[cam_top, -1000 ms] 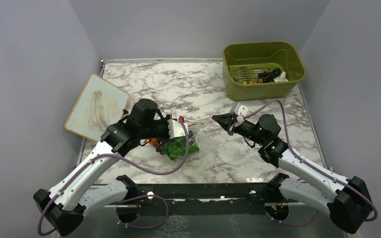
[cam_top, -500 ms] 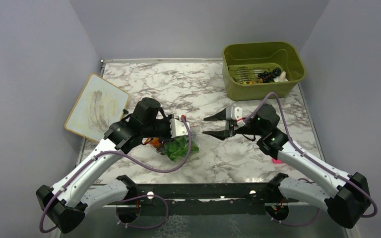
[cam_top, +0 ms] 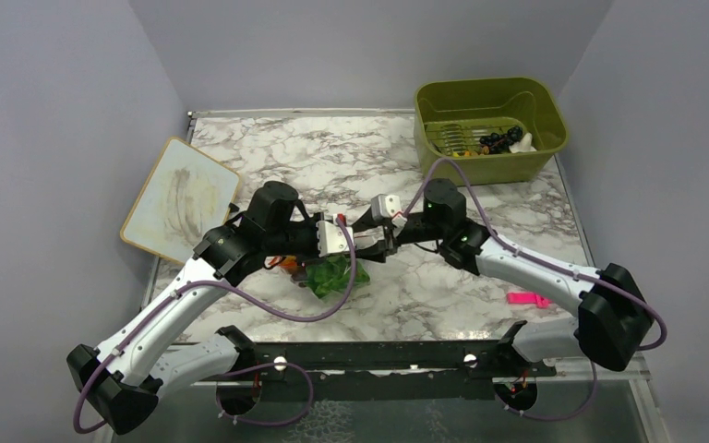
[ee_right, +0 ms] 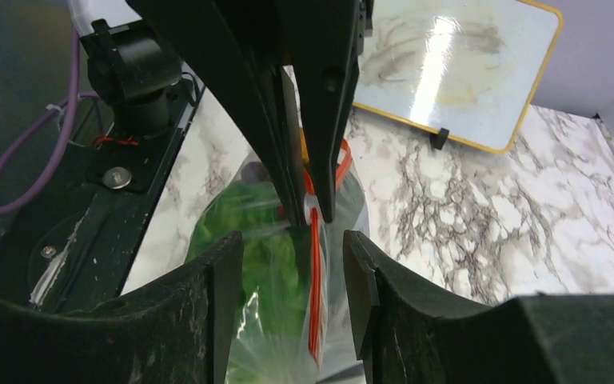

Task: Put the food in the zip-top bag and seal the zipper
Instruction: Zip the zipper food storage bag at the center of the board.

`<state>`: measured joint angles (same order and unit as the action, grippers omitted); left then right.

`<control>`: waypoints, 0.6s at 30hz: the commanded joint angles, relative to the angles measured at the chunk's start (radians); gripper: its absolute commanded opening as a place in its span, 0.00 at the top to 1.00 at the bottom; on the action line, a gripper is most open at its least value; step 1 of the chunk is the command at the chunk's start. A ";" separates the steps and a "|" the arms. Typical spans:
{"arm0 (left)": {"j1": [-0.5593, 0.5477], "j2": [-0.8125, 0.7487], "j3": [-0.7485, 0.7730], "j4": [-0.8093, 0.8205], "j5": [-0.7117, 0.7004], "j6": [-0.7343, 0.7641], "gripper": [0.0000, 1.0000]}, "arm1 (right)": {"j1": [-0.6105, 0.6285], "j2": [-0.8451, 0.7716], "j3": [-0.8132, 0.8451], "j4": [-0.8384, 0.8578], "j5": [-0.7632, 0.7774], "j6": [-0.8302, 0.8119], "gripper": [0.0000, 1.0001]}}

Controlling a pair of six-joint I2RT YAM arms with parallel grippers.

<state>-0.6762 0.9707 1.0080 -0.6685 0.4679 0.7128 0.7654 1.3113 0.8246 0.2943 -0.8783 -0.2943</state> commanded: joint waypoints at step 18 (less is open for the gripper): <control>0.001 -0.083 -0.014 0.051 -0.006 -0.032 1.00 | 0.061 0.008 0.015 -0.039 0.368 -0.141 0.99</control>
<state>-0.6716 0.9401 1.0012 -0.6559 0.4698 0.6903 0.8436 1.3537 0.8703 0.2989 -0.7212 -0.3962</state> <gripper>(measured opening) 0.103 0.105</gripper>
